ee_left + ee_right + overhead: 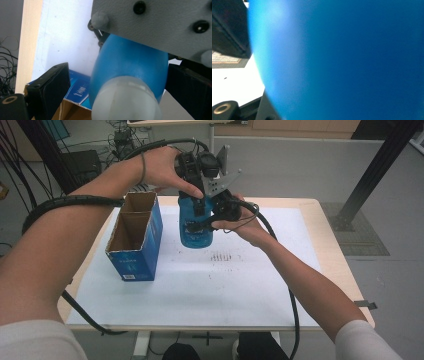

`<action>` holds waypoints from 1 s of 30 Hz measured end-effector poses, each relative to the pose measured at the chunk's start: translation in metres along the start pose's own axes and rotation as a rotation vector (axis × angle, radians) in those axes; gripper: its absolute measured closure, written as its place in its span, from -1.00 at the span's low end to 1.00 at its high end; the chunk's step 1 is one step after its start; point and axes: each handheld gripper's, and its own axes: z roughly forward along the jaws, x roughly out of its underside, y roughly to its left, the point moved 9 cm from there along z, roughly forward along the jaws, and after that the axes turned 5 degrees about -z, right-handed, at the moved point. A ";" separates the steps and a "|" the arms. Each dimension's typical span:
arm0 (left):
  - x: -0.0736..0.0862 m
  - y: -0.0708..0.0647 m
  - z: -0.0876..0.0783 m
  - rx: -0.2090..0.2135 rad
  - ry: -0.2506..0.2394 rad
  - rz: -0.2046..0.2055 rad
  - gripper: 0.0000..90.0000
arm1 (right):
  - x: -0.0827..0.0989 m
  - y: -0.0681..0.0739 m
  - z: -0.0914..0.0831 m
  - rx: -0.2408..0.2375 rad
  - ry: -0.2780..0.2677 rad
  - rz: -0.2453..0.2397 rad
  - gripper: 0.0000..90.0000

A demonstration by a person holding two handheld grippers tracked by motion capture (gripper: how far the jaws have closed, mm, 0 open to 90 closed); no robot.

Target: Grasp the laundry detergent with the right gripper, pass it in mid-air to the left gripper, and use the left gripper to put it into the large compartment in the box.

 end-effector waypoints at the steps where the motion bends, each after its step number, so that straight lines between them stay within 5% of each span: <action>1: 0.000 0.000 0.000 -0.001 0.000 0.001 -0.85 | 0.000 0.000 0.000 0.000 0.000 0.000 0.00; 21: 0.000 0.000 0.000 -0.007 -0.003 0.014 -0.73 | -0.001 0.002 0.000 -0.005 0.001 -0.005 0.00; 30: 0.003 -0.004 0.004 0.028 0.016 0.019 -0.66 | -0.002 0.004 0.001 -0.015 -0.006 -0.013 0.00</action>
